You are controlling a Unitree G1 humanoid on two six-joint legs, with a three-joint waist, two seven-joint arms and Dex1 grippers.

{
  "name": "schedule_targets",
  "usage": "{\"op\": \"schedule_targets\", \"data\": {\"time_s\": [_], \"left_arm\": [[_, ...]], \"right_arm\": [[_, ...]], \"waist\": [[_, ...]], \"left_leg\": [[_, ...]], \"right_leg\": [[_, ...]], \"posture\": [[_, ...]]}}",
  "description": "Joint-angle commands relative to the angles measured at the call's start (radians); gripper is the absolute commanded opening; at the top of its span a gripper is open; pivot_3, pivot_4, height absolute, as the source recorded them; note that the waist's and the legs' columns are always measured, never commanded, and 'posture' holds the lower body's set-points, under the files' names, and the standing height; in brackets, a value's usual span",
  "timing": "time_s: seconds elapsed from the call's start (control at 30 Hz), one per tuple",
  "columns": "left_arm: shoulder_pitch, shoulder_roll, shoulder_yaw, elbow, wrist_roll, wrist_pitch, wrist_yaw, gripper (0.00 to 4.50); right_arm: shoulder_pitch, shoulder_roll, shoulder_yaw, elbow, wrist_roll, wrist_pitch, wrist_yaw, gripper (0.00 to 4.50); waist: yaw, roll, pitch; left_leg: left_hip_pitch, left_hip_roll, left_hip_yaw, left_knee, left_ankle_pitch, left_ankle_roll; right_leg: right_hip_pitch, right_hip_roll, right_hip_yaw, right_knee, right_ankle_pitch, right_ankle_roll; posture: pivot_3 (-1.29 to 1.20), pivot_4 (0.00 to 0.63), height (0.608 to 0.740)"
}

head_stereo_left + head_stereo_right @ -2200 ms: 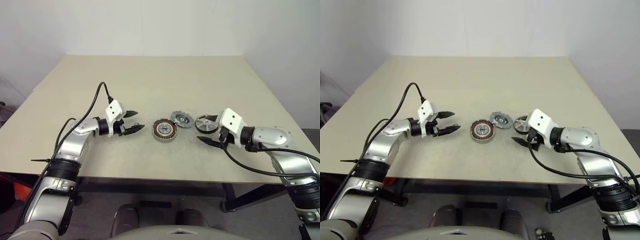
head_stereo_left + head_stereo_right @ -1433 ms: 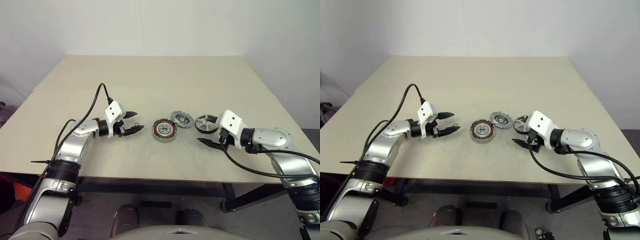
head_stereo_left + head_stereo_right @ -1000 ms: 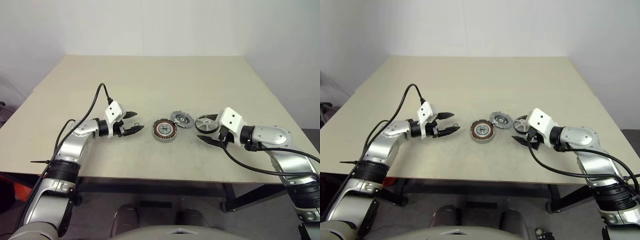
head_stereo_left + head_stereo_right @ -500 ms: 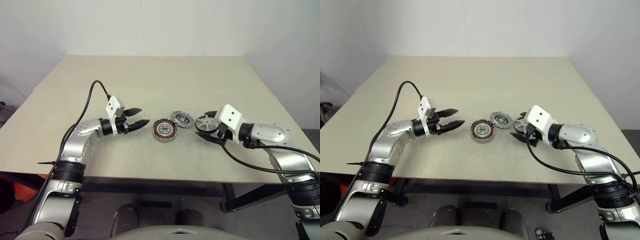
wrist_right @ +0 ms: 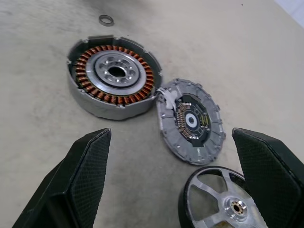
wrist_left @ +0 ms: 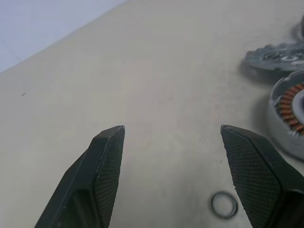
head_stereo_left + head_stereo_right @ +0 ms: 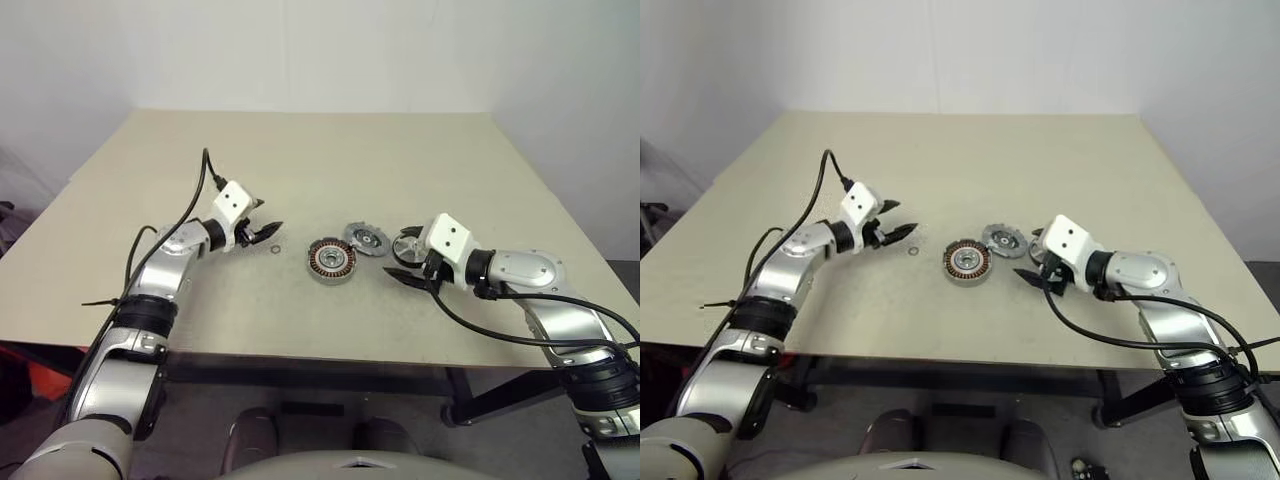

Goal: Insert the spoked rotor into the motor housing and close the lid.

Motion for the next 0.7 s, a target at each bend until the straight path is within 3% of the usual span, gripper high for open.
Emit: {"op": "schedule_targets", "data": {"time_s": [0.03,0.7], "left_arm": [[-0.009,0.001,-0.002,0.034,-0.007,0.021,-0.035,3.39],[0.026,-0.006,-0.017,0.072,0.008,0.115,-0.065,3.39]], "right_arm": [[-0.016,0.002,-0.022,-0.012,-0.005,-0.011,-0.015,4.19],[-0.023,-0.004,-0.028,-0.017,-0.006,-0.009,-0.035,4.19]], "waist": [[-0.002,0.0,0.0],[0.0,0.0,0.0]], "left_leg": [[0.0,0.0,0.0,0.0,0.0,0.0],[0.0,0.0,0.0,0.0,0.0,0.0]], "right_leg": [[-0.001,0.0,0.0,0.0,0.0,0.0],[0.0,0.0,0.0,0.0,0.0,0.0]], "posture": [[0.0,0.0,0.74],[0.0,0.0,0.74]]}}
